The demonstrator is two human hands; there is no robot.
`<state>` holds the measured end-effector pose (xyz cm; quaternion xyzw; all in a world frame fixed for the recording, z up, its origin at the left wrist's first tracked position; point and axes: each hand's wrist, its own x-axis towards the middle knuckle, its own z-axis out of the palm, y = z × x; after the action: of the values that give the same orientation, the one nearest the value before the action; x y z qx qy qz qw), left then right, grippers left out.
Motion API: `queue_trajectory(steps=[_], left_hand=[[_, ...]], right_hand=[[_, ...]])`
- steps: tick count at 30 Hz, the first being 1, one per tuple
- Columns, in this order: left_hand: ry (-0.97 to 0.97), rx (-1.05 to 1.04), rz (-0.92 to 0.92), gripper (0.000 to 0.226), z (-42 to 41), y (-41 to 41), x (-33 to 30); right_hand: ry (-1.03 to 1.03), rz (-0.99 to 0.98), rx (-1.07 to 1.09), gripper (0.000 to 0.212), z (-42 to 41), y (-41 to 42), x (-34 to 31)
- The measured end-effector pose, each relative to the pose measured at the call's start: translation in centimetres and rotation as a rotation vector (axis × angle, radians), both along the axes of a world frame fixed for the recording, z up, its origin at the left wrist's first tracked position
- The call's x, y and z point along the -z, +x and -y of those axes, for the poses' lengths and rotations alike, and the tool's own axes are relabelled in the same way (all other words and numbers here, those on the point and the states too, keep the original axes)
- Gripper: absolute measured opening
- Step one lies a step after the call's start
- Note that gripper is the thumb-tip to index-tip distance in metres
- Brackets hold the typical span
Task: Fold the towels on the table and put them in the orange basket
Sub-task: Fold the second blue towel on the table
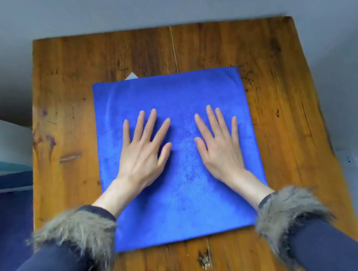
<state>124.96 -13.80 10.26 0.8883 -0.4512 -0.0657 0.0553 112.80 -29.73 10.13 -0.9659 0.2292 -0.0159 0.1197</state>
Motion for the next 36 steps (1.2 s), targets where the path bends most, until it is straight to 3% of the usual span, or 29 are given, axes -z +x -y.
queue_trajectory(steps=[5, 13, 18, 24, 28, 36], left_hand=[[0.033, -0.004, -0.071, 0.056, -4.2, -9.0, 0.9], [0.123, -0.087, -0.006, 0.053, -10.2, -9.0, 1.2], [0.120, -0.187, -0.008, 0.054, -13.5, -9.5, 0.1], [0.093, -0.229, -0.127, 0.055, -13.8, -15.7, 0.0], [0.086, -0.404, -0.205, 0.058, -14.6, -17.0, 0.8], [0.091, -0.528, -0.226, 0.058, -16.0, -16.7, 0.1]], right_hand=[[0.001, -0.046, 0.004, 0.053, -6.4, -7.2, 1.2], [-0.021, -0.175, 0.067, 0.056, -1.9, -15.5, 1.2], [-0.045, -0.194, 0.144, 0.058, -2.2, -16.4, 0.2], [0.046, -0.055, 0.013, 0.053, -7.4, -16.5, -0.3], [0.086, -0.115, 0.042, 0.055, -7.9, -18.2, 0.6], [0.117, -0.186, 0.187, 0.063, -5.2, -20.4, -0.3]])
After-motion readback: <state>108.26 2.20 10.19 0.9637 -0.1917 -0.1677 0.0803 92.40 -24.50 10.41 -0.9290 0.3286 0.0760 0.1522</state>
